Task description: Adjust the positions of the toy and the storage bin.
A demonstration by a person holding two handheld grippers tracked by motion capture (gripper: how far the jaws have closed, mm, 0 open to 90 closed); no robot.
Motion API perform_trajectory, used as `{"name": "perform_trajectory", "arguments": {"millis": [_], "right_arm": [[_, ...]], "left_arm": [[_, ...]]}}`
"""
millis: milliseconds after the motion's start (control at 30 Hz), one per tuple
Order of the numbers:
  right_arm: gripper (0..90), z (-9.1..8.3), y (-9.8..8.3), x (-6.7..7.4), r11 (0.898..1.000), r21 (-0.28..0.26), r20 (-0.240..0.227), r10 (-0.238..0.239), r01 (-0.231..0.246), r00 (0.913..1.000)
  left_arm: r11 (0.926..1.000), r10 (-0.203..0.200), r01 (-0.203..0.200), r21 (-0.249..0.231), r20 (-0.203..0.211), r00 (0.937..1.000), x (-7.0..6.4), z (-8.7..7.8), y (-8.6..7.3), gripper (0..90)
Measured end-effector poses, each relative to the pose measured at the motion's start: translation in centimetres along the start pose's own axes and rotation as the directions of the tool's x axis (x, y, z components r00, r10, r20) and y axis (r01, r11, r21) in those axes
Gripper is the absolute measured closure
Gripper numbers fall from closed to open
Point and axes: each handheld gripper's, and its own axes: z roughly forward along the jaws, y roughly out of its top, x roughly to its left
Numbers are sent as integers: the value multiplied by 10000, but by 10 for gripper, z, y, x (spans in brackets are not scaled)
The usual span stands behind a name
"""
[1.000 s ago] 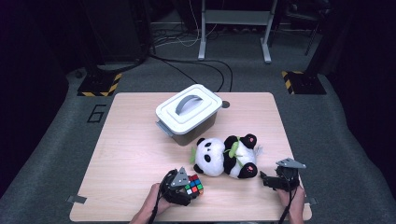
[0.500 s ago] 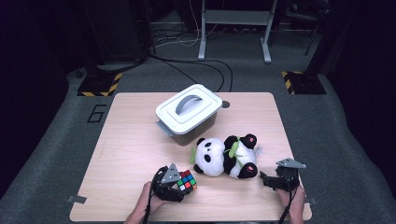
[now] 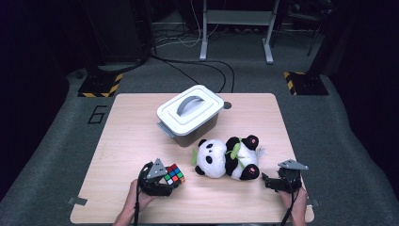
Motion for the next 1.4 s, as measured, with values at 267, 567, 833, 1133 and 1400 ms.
{"name": "perform_trajectory", "arguments": {"millis": [267,567,833,1133,1400], "right_arm": [[15,2,1,1,9995,206,-213,-217,222,9995],[0,4,2,3,9995,261,-274,-171,178,9995],[0,4,2,3,9995,263,-262,-171,177,9995],[0,4,2,3,9995,250,-238,-180,186,9996],[0,4,2,3,9995,251,-233,-176,182,9996]], "left_arm": [[9988,-486,479,-124,-647,9967,23,-11,-5,342],[9954,-949,960,18,-1334,9865,50,-19,-16,342],[9887,-1487,1495,-91,-1749,9733,73,-29,-22,342],[9795,-2002,2002,-246,-2379,9504,96,-40,-28,342],[9696,-2420,2418,-384,-3017,9222,119,-48,-30,342]]}}
